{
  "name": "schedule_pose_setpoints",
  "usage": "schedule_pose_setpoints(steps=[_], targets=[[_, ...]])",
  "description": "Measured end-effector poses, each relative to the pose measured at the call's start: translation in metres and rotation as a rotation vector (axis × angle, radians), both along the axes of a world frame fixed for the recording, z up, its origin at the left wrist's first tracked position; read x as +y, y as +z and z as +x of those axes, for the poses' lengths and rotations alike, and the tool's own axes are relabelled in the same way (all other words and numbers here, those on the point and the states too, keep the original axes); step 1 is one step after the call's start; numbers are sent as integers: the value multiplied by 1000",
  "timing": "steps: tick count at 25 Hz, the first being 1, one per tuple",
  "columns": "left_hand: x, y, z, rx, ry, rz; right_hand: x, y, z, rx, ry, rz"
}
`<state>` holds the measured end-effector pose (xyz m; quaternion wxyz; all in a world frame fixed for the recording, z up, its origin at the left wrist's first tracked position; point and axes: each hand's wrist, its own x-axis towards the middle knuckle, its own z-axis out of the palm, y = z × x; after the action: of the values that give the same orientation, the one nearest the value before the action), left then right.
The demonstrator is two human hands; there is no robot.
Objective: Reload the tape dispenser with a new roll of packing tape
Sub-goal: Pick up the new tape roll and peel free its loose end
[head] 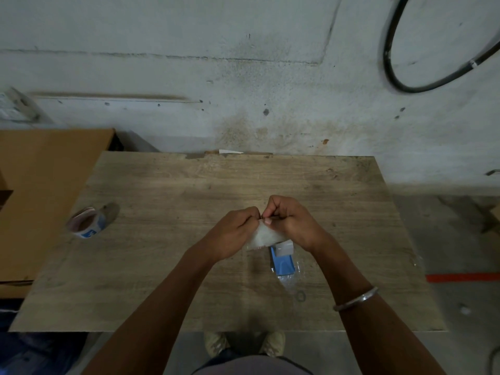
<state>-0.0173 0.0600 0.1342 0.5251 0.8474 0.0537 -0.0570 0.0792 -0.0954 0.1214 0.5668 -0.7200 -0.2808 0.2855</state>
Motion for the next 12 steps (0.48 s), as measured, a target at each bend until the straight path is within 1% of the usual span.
schedule_pose_setpoints(steps=[5, 12], targets=[[2, -2, -1, 3, 18, -36, -2, 1, -1, 31, -14, 21], [-6, 1, 7, 80, 32, 58, -2, -3, -2, 101, -31, 11]])
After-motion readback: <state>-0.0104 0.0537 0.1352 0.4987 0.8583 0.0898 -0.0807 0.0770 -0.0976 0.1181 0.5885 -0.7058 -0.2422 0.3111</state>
